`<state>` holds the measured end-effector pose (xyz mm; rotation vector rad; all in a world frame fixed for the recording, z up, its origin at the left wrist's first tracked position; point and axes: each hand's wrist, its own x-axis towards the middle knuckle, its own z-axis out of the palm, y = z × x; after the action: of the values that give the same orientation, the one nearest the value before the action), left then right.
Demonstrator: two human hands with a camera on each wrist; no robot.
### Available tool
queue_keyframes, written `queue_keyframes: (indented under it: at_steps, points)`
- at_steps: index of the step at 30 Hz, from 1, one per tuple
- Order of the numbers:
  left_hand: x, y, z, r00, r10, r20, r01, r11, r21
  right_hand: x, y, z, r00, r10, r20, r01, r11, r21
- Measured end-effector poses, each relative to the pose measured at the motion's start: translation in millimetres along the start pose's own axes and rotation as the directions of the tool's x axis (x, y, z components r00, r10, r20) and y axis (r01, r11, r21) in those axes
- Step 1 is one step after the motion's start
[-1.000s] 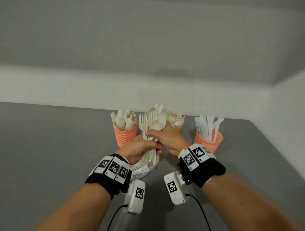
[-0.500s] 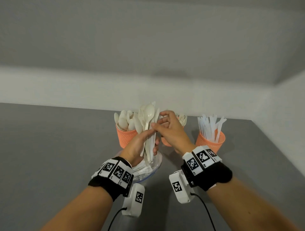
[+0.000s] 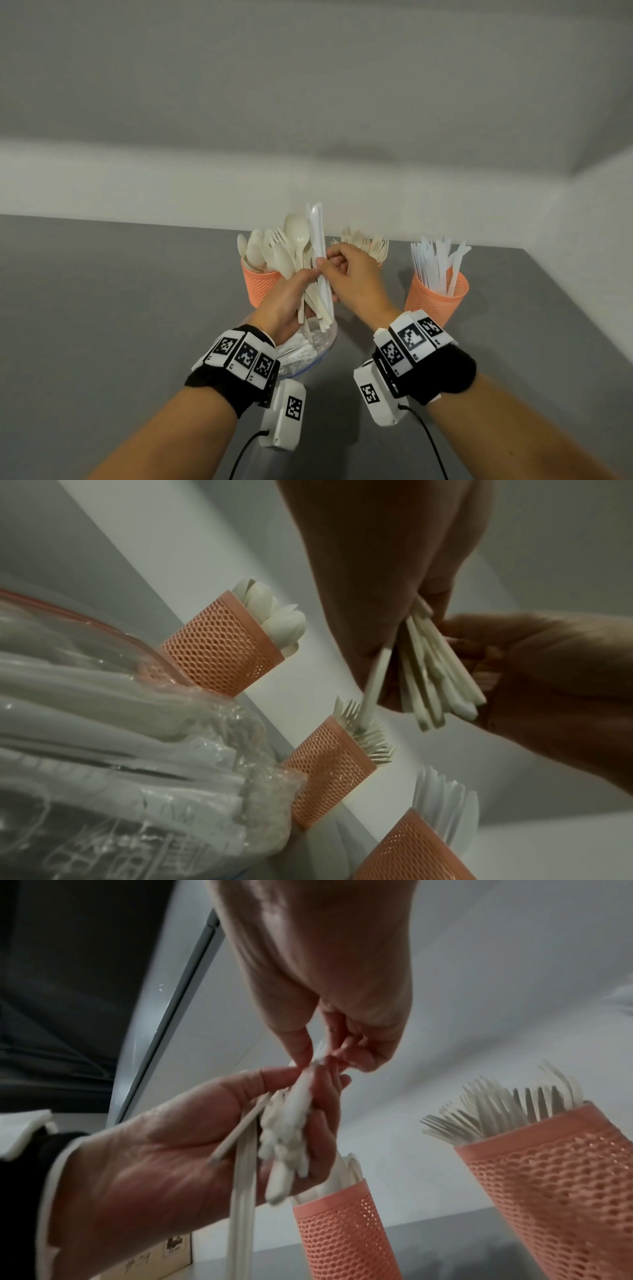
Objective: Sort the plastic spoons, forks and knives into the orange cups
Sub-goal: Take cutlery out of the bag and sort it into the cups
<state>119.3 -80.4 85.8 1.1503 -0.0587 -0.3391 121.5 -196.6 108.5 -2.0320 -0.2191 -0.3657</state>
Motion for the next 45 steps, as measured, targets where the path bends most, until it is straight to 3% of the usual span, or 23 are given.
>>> queue_keyframes:
  at_steps: [6, 10, 13, 16, 19, 22, 26, 30, 36, 39, 42, 45]
  points:
    - [-0.2, -0.5, -2.6, 0.997, 0.046, -0.055, -0.046, 0.999, 0.011, 3.3, 3.6, -0.1, 0.990, 0.126, 0.070, -0.130, 0.990, 0.058]
    - [2.4, -1.5, -3.2, 0.996, 0.026, -0.086, -0.020, 0.997, 0.074, 4.2, 6.6, 1.2, 0.979, 0.197, 0.046, -0.202, 0.960, 0.192]
    - [4.7, -2.0, -1.7, 0.996, -0.007, -0.089, 0.016, 0.995, 0.097, 5.1, 8.6, -1.9, 0.983, 0.179, -0.029, -0.164, 0.947, 0.275]
    - [5.9, -2.9, -0.1, 0.995, -0.033, -0.093, 0.044, 0.992, 0.122, 5.1, 8.5, -5.9, 0.990, 0.138, -0.029, -0.126, 0.957, 0.260]
    - [4.6, -2.9, 4.5, 0.998, -0.039, -0.044, 0.044, 0.992, 0.117, 0.9, 8.1, -6.7, 0.983, 0.179, 0.052, -0.186, 0.957, 0.222]
    - [2.0, -0.5, 9.7, 0.999, -0.023, 0.024, 0.022, 0.997, 0.073, -0.3, 11.7, -7.5, 0.987, 0.160, 0.020, -0.161, 0.974, 0.157]
    - [2.1, -3.8, 13.5, 0.995, -0.085, 0.056, 0.082, 0.996, 0.047, -0.4, 13.5, -12.5, 0.997, 0.077, -0.007, -0.077, 0.996, 0.044]
    - [4.6, -8.9, 17.5, 0.987, -0.149, 0.059, 0.149, 0.989, 0.012, 0.8, 20.0, -16.8, 0.991, 0.132, 0.026, -0.133, 0.990, 0.039]
    - [14.9, -6.9, 20.0, 0.973, -0.229, 0.024, 0.230, 0.955, -0.188, -0.6, 30.1, -21.8, 0.951, 0.250, 0.184, -0.262, 0.964, 0.049]
    - [18.3, -6.8, 27.2, 0.975, -0.221, 0.029, 0.223, 0.959, -0.173, -6.9, 27.4, -28.9, 0.938, 0.248, 0.241, -0.280, 0.954, 0.108]
    - [23.0, -8.1, 31.9, 0.985, -0.170, -0.010, 0.167, 0.973, -0.159, -8.0, 23.3, -48.6, 0.964, 0.233, 0.132, -0.262, 0.918, 0.298]
    - [27.4, -11.4, 30.3, 0.990, -0.135, -0.051, 0.127, 0.982, -0.138, 0.9, 26.0, -83.8, 0.976, 0.190, -0.110, -0.123, 0.889, 0.441]
